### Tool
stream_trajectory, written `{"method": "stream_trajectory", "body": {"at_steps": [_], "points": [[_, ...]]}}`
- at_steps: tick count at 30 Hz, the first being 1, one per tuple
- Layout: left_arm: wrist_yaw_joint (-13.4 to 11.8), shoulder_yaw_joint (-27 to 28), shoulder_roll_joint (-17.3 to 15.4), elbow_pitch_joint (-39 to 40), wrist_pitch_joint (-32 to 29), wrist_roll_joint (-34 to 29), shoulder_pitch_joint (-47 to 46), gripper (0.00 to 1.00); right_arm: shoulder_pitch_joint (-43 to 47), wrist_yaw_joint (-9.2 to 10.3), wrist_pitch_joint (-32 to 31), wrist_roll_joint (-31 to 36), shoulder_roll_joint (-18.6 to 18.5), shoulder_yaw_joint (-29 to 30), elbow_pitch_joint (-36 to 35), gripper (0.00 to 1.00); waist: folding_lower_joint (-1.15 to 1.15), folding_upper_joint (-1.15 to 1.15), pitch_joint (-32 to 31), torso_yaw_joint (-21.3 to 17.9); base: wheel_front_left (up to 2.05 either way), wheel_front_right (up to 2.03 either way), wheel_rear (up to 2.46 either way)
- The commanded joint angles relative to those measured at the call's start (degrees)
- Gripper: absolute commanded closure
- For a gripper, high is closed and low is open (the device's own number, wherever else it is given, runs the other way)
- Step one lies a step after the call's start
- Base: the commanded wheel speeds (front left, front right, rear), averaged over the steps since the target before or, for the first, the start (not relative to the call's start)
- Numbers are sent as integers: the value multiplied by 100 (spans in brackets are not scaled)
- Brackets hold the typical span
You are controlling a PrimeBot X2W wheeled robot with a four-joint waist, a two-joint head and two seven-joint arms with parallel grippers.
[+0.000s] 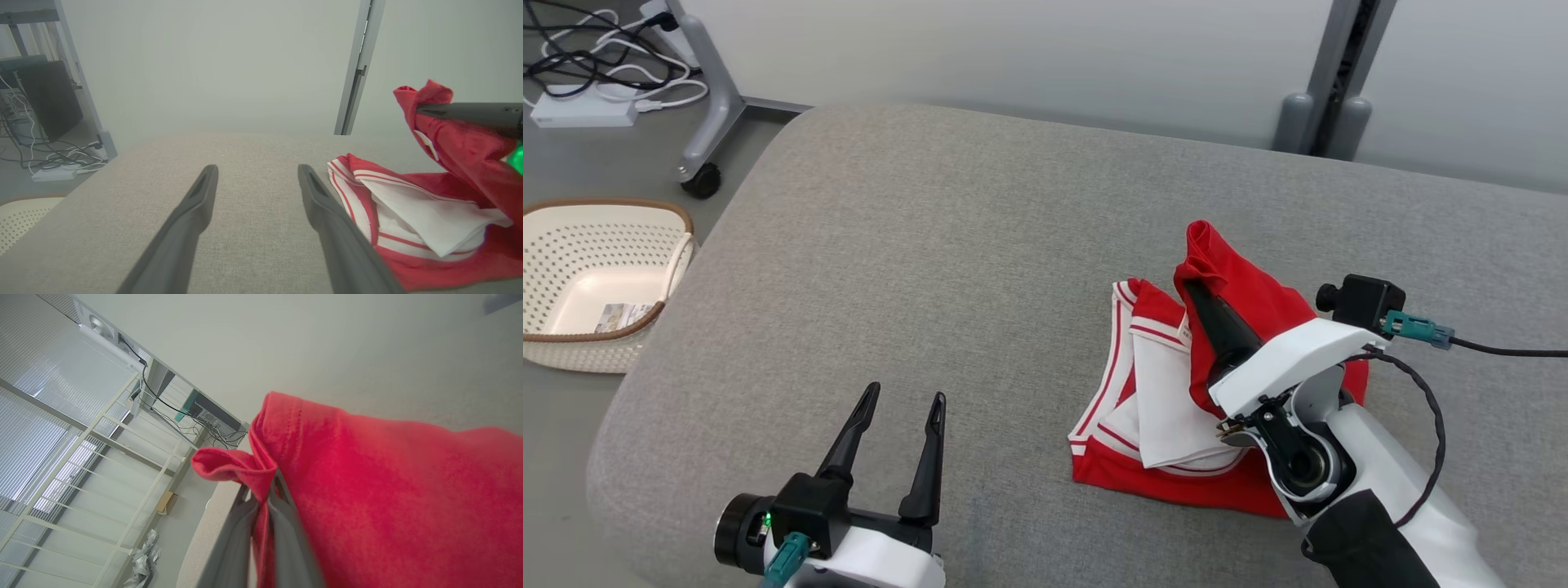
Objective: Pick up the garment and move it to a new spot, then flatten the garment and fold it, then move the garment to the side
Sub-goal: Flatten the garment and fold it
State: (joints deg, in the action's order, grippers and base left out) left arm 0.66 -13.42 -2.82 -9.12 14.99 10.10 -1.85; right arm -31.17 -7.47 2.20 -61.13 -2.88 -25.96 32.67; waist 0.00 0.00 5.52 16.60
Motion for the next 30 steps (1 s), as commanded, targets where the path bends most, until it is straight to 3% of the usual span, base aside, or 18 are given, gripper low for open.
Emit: {"method": "stream_trajectory", "body": {"at_steps": [1,11,12,14,15,16,17,26,30], "points": [[-23,4,-19,-1,22,39,-30,0,-43,-6,60,-71,-16,-41,63,100,0,0,16,122,0,0,0],[-24,26,-19,-70,22,40,7,0,-191,-5,415,-608,-19,-751,1034,100,0,0,45,388,0,0,0],[-28,31,-20,-69,22,40,3,0,-213,-5,447,-685,-20,-821,1099,95,0,0,49,390,0,0,0],[-38,41,-20,-58,22,33,-7,0,-243,-6,482,-852,-19,-982,1197,65,0,0,55,375,0,0,0],[-41,42,-19,-49,22,29,-17,0,-262,-6,503,-957,-19,-1069,1210,55,0,0,64,363,0,0,0],[-41,42,-19,-48,22,24,-32,0,-276,-6,499,-1061,-18,-1140,1234,24,0,0,72,349,0,0,0],[-39,42,-20,-46,22,19,-48,0,-306,-5,515,-1148,-20,-1211,1268,0,0,0,79,333,0,0,0],[-27,96,-20,-50,22,-5,-106,0,-596,-5,852,-1671,-21,-1586,1142,0,0,0,95,50,0,0,0],[8,118,-20,-32,22,-25,-177,0,-788,-5,1129,-1325,-168,-1593,1299,0,0,0,100,-242,0,0,0]]}}
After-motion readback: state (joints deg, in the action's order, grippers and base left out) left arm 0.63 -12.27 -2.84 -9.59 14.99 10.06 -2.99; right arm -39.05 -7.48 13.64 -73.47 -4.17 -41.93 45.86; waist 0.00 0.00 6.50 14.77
